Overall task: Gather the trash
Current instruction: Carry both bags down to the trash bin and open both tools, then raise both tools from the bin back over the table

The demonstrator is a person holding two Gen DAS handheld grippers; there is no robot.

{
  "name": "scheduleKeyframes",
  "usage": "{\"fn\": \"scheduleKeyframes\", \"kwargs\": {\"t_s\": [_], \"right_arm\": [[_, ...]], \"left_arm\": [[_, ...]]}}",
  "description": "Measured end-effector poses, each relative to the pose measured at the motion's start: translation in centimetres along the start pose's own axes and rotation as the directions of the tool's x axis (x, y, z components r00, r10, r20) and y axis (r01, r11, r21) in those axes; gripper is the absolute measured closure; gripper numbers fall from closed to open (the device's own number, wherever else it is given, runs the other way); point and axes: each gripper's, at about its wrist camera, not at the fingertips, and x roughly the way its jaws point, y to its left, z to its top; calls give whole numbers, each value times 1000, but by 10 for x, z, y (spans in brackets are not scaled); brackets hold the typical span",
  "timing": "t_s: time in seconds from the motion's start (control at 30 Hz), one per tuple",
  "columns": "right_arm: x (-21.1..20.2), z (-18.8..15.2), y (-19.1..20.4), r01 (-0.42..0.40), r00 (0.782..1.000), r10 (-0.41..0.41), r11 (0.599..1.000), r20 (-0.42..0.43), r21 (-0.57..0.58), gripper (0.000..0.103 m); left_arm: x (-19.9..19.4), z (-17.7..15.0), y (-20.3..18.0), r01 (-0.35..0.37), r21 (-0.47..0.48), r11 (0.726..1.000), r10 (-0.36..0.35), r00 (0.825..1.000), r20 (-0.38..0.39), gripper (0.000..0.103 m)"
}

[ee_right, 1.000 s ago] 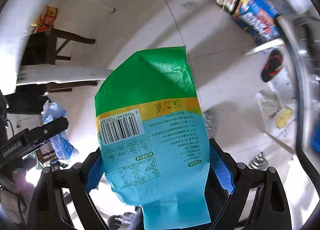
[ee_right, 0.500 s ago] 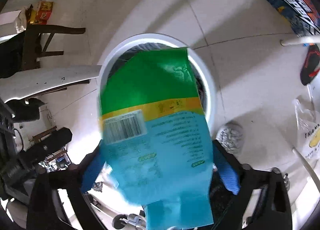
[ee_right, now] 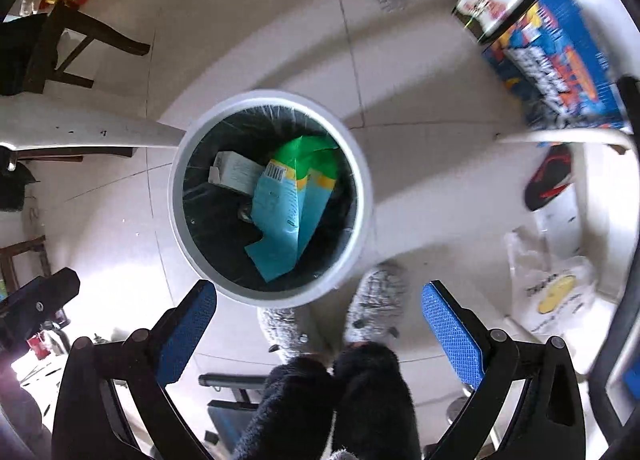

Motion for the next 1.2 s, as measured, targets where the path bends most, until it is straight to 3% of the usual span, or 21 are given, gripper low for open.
{"fn": "scheduleKeyframes", "kwargs": {"t_s": [0.13,0.53,0.73,1.03,1.2], "right_arm": [[-39,-10,-2,49,998,-48,999,26,-15,0],[-158,-49,10,67,996,-65,997,63,-30,0],[-237,-73,14,54,995,-53,998,90,-16,0],[-361,-103,34,2,992,-2,1000,125,0,0],[-418,-107,42,-55,984,51,998,170,17,0]], "left_arm": [[-26,-10,-5,5,30,1000,-6,1000,4,0],[-129,-52,-12,23,96,995,-25,999,24,0],[-192,-70,-9,28,108,994,-32,999,37,0],[-299,-83,2,46,157,987,-68,988,141,0],[-354,-67,5,41,180,983,-86,964,251,0]]}}
